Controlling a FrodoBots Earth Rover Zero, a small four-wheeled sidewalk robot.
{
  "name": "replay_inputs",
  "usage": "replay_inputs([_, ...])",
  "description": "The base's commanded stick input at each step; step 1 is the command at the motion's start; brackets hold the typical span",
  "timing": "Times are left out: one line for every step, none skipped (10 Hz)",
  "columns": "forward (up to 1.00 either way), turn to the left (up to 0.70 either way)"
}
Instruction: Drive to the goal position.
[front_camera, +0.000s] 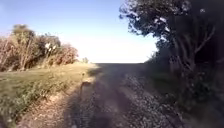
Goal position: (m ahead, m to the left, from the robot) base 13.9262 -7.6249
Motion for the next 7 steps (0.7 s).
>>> replay_inputs([0.68, -0.12])
replay_inputs([0.68, -0.12])
replay_inputs([0.68, -0.12])
replay_inputs([0.68, -0.12])
replay_inputs([0.68, -0.12])
replay_inputs([0.68, -0.12])
replay_inputs([0.68, -0.12])
